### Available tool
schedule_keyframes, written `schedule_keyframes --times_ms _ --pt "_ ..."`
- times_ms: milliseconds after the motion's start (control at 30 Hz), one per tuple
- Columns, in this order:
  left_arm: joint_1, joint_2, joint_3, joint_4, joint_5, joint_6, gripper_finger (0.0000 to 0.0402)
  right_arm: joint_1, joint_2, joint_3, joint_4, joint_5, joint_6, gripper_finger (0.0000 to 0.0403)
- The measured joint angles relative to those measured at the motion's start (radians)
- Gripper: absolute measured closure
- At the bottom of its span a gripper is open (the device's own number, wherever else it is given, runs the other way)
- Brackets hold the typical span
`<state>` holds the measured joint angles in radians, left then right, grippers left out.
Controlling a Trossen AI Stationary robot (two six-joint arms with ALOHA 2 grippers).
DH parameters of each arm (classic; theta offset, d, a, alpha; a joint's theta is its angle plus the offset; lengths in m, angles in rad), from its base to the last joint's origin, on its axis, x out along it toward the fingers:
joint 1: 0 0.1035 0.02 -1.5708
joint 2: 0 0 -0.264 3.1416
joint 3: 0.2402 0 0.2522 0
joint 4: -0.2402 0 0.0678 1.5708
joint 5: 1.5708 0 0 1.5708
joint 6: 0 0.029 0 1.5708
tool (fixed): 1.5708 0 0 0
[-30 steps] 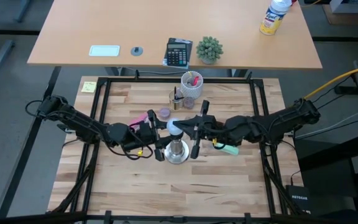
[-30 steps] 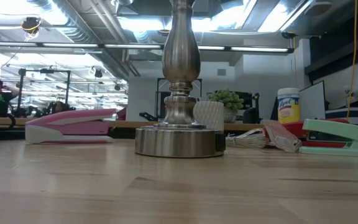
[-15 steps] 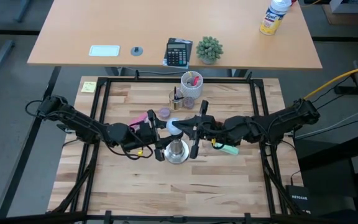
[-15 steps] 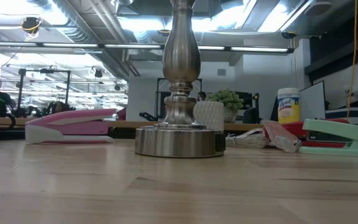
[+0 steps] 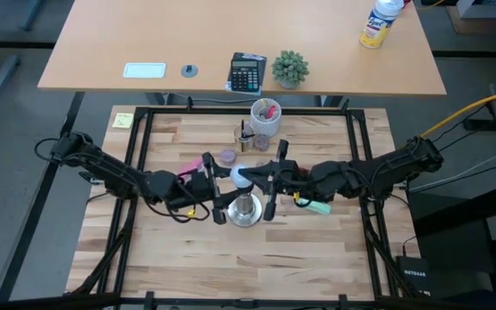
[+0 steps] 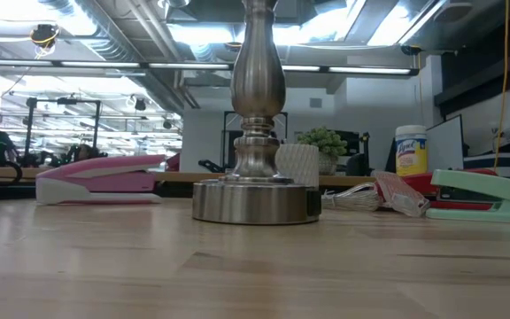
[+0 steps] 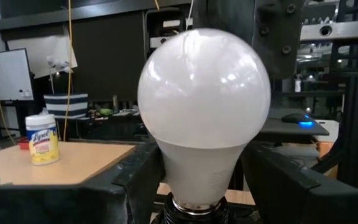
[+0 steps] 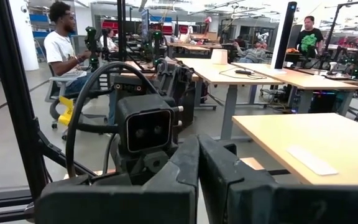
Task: Screw lightbulb
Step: Insert the lightbulb into the lamp socket
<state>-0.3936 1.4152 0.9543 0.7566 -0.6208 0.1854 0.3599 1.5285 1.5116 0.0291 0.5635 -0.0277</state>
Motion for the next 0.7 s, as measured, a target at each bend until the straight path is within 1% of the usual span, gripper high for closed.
schedule_keyframes --times_ms 100,300,600,700 --pt "-0.010 -0.010 -0.001 0.000 -0.014 0.006 0.0192 0.000 0.000 0.000 0.000 -0.002 0.000 0.0393" --pt "-0.030 -0.024 -0.001 -0.019 -0.087 0.042 0.0192 -0.001 0.000 -0.001 0.000 0.008 0.000 0.0393" --pt "-0.062 -0.024 -0.001 -0.018 -0.102 0.057 0.0192 0.000 0.001 -0.002 0.000 0.000 -0.001 0.0393" --pt "-0.079 -0.024 -0.001 -0.018 -0.135 0.062 0.0192 0.000 0.001 -0.002 0.000 0.000 -0.001 0.0393"
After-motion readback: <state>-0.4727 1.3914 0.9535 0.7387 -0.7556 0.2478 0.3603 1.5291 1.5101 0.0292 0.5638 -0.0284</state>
